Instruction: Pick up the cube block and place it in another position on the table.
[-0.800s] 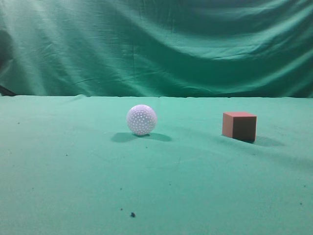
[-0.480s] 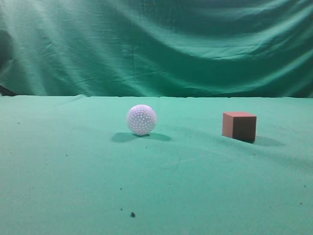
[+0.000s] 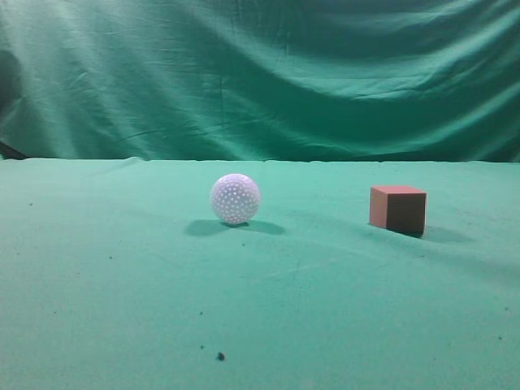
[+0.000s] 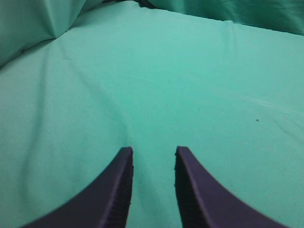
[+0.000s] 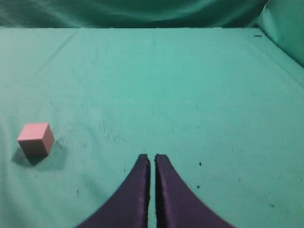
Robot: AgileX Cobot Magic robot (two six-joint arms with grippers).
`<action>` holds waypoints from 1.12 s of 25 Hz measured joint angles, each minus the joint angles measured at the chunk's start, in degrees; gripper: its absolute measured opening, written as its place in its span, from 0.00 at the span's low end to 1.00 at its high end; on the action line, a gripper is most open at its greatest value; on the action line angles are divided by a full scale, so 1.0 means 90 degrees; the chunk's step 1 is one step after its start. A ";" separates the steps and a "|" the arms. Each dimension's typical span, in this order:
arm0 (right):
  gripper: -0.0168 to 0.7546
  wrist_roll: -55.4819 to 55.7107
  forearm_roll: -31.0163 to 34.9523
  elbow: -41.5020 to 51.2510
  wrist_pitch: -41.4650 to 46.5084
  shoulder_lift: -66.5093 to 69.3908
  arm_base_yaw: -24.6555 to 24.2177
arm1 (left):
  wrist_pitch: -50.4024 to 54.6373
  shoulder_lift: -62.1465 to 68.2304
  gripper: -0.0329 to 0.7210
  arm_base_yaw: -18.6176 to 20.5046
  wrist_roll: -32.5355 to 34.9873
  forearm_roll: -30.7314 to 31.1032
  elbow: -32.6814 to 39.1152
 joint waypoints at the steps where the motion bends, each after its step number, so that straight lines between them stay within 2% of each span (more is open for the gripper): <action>1: 0.02 0.0016 0.0136 -0.0002 -0.0431 0.0000 0.0000 | 0.0000 0.0000 0.36 0.0000 0.0000 0.0000 0.0000; 6: 0.02 -0.0150 0.0530 -0.0002 -0.2853 0.0000 0.0000 | 0.0000 0.0000 0.36 0.0000 0.0000 0.0000 0.0000; 8: 0.02 -0.0210 0.0554 -0.0083 -0.3046 -0.0010 0.0000 | 0.0000 0.0000 0.36 0.0000 0.0000 0.0000 0.0000; 10: 0.02 -0.0384 0.0552 -0.0508 -0.2302 0.0052 0.0000 | 0.0000 0.0000 0.36 0.0000 0.0000 0.0000 0.0000; 15: 0.02 -0.0659 0.0541 -0.1846 0.0367 0.1306 0.0000 | 0.0000 0.0000 0.36 0.0000 0.0000 0.0000 0.0000; 18: 0.02 -0.0685 0.0601 -0.2099 0.0985 0.2222 0.0000 | 0.0000 0.0000 0.36 0.0000 0.0000 0.0000 0.0000; 23: 0.02 -0.0797 0.1664 -0.2271 0.1664 0.3252 0.0000 | 0.0000 0.0000 0.36 0.0000 0.0000 0.0000 0.0000; 28: 0.02 -0.1894 0.2637 -0.3253 0.3232 0.4875 0.0054 | 0.0000 0.0000 0.36 0.0000 0.0000 0.0000 0.0000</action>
